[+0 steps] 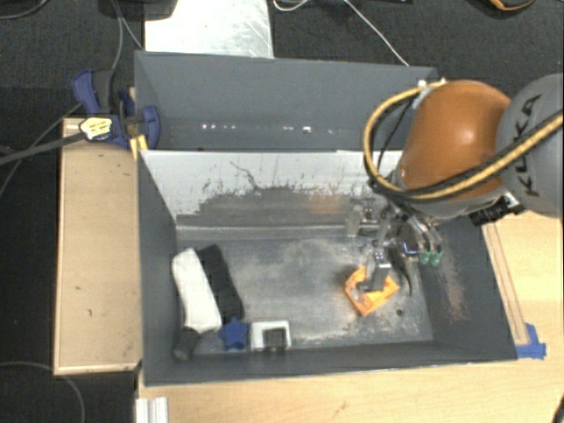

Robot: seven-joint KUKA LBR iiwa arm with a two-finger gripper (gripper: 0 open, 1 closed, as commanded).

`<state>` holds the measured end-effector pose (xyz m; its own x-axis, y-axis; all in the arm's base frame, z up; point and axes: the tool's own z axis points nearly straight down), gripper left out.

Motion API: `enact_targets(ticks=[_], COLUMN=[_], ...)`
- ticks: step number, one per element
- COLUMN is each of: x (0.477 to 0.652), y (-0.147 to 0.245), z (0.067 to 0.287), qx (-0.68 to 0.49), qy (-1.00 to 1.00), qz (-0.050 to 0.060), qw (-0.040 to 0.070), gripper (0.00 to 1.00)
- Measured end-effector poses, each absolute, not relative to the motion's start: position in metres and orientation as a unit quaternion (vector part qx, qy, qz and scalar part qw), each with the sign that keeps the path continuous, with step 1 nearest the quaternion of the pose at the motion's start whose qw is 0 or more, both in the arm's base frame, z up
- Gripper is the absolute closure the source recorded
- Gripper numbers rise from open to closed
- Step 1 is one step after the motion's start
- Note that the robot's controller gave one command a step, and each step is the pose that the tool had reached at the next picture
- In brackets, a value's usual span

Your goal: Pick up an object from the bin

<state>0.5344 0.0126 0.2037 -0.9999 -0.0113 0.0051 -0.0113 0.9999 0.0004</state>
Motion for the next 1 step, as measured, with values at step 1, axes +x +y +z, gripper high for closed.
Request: enact_targets(ticks=[1], x=[0.5346], y=[0.0126], z=[0.2063], qx=[0.006], qy=[-1.0], qz=[0.0], qw=[0.001], gripper=[0.0])
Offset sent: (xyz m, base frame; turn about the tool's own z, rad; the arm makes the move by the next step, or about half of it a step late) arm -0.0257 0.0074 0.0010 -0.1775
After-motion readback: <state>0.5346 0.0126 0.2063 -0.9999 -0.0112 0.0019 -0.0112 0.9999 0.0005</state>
